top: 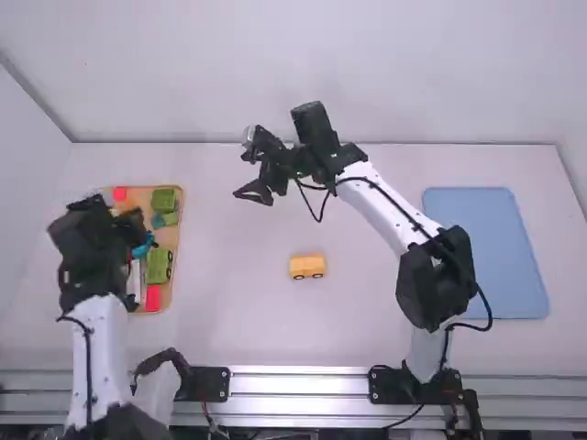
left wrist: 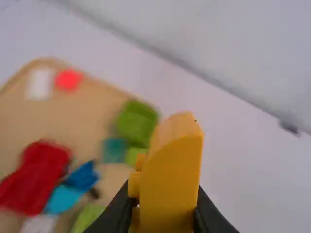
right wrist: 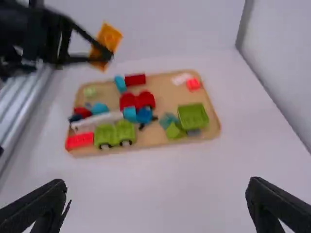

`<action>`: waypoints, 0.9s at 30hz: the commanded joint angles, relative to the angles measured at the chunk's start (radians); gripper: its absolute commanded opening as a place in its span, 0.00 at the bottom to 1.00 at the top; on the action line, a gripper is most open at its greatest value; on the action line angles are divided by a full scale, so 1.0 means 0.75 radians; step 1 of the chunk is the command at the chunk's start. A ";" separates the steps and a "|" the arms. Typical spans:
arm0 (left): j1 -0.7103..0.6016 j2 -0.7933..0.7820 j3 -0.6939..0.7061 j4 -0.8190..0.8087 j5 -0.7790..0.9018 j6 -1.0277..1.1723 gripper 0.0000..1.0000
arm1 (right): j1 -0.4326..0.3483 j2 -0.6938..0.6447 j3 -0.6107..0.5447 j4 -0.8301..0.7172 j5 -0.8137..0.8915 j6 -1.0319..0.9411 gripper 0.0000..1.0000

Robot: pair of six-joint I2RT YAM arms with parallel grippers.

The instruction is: Assemble lego blocks to make yellow taxi

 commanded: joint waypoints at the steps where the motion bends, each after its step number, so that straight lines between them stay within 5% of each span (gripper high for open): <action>1: -0.201 -0.088 -0.125 0.126 0.015 0.136 0.08 | -0.030 0.008 -0.119 0.140 -0.187 0.186 0.99; 4: -0.387 -0.127 -0.201 0.273 -0.074 0.126 0.09 | -0.052 0.008 -0.270 0.478 -0.218 0.431 1.00; 5: -0.517 -0.132 -0.225 0.329 -0.123 0.138 0.11 | -0.066 0.008 -0.392 0.816 -0.221 0.664 1.00; 8: -0.675 -0.091 -0.217 0.372 -0.202 0.177 0.12 | -0.095 -0.009 -0.551 1.275 -0.216 0.919 1.00; 10: -0.758 -0.033 -0.191 0.406 -0.243 0.187 0.12 | -0.117 -0.037 -0.632 1.450 -0.216 1.033 1.00; 19: -0.990 0.339 0.043 0.463 -0.515 0.170 0.02 | -0.140 -0.057 -0.697 1.411 -0.216 1.084 0.90; 27: -1.015 0.534 0.101 0.665 -0.426 0.122 0.02 | -0.197 -0.095 -0.697 1.366 -0.205 1.147 0.85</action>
